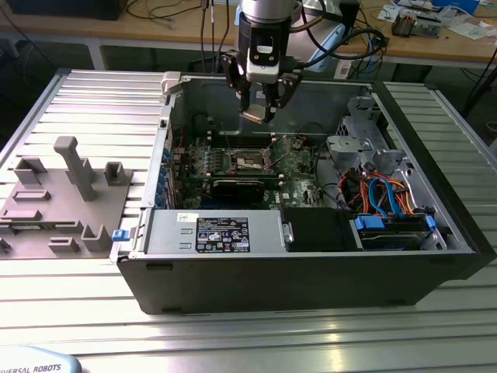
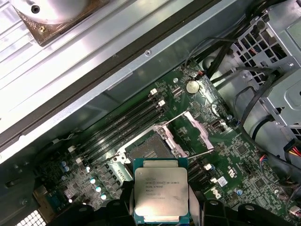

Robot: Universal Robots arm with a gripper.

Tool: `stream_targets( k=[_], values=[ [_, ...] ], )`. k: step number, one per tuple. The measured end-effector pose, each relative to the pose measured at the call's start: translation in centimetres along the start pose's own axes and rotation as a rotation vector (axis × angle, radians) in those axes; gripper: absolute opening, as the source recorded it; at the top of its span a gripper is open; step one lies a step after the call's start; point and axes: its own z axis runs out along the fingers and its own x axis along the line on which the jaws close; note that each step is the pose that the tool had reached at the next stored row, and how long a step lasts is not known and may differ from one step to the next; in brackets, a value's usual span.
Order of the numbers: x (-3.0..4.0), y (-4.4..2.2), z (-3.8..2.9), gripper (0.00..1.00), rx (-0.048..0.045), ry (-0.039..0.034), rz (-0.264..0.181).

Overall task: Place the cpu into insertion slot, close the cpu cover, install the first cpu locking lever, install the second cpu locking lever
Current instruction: 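Place the cpu into insertion slot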

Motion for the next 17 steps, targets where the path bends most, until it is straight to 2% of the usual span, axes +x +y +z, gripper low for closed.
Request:
stream_targets(
  k=[17],
  values=[
    [0.00, 0.00, 0.00, 0.54, 0.0001, -0.0006, 0.018]
  ],
)
